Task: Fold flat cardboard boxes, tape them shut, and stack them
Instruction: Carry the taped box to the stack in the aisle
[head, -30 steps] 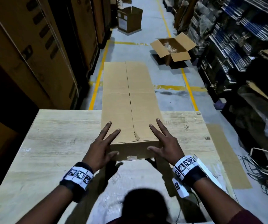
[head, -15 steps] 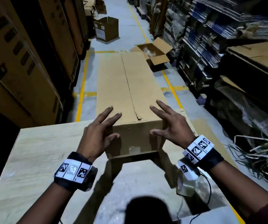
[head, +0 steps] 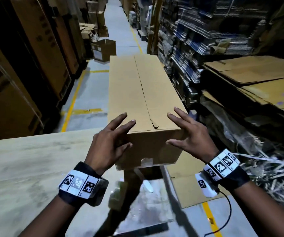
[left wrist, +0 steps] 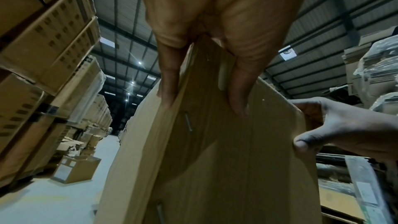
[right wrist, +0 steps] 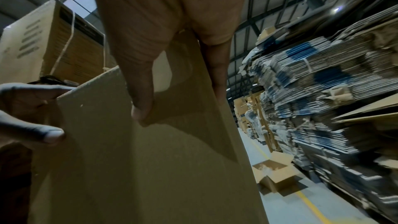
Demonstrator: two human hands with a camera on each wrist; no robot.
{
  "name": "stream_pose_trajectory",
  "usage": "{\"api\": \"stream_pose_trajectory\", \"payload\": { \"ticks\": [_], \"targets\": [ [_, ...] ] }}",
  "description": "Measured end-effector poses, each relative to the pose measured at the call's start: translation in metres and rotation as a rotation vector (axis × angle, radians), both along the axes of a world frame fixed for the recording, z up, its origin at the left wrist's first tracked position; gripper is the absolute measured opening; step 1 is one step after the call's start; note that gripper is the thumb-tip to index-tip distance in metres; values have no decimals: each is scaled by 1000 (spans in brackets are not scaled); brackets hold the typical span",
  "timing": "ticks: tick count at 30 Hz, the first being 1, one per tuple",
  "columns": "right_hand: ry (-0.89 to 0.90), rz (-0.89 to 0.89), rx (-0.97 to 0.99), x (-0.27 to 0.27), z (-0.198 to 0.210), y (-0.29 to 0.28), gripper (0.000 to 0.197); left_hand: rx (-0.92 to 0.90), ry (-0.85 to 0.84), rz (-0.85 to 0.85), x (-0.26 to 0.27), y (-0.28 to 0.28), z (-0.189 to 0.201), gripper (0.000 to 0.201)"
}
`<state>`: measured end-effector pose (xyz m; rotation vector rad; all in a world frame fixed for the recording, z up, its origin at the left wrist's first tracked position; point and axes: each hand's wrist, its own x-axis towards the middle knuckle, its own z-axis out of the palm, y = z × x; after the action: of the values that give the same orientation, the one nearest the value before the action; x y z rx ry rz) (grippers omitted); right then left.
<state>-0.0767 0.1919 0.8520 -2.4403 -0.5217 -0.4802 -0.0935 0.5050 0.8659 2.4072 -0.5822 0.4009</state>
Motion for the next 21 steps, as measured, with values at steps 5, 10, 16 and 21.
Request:
{"api": "stream_pose_trajectory", "payload": {
  "ticks": [5,10,16,21],
  "targets": [
    [3,-18,-30,-7,9,-104,92,-7,27,-45,10,-101,3,76],
    [20,-32,-18,22,3,-161,92,4,41,-75,48,-159,-5,76],
    [60,-64,-76,84,-3,-210,93,-34,57,-69,106,-209,-25,77],
    [137,-44,-112,146,-9,-269,93,-31,111,-24,162,-268,-37,75]
  ]
}}
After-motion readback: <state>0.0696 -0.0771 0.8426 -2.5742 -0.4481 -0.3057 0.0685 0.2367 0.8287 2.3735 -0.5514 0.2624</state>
